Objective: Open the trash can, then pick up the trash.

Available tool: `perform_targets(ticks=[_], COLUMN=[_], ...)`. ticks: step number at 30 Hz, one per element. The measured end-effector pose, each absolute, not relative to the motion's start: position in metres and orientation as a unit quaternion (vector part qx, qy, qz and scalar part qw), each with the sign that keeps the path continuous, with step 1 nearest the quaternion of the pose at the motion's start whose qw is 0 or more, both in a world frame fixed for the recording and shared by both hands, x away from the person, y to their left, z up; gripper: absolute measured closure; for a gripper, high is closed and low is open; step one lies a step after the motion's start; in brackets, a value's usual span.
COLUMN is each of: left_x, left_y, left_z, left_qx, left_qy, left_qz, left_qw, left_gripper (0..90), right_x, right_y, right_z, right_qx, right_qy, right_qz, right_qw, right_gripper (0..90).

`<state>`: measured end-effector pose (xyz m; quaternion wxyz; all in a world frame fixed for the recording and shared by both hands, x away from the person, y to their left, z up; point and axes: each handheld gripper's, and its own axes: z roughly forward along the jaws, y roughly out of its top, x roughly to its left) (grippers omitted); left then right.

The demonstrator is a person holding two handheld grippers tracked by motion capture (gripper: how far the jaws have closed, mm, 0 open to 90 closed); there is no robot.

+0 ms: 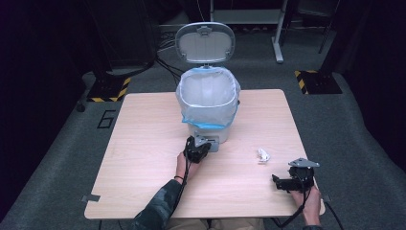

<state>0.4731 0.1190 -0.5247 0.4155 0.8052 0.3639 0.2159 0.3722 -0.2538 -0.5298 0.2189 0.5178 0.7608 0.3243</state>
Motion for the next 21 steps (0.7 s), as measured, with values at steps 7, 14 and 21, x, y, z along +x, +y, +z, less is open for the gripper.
perform_targets(ticks=[7, 14, 21], left_x=[0.473, 0.4731, 0.4745], left_y=[0.1188, 0.1192, 0.1208], left_z=[-0.5248, -0.5247, -0.5247], left_qx=[0.805, 0.805, 0.803], left_qy=[0.364, 0.363, 0.367], left_qz=[0.218, 0.216, 0.209], left_qw=[0.415, 0.416, 0.42], left_gripper=[90.0, 90.0, 89.9], right_x=[0.3722, 0.3722, 0.3723], right_y=[-0.2537, -0.2538, -0.2539], right_z=[-0.5298, -0.5298, -0.5298], right_qx=[0.518, 0.517, 0.517], right_qy=[0.761, 0.761, 0.762], right_qz=[0.324, 0.324, 0.323], right_qw=[0.22, 0.22, 0.22], right_gripper=[0.0, 0.0, 0.0])
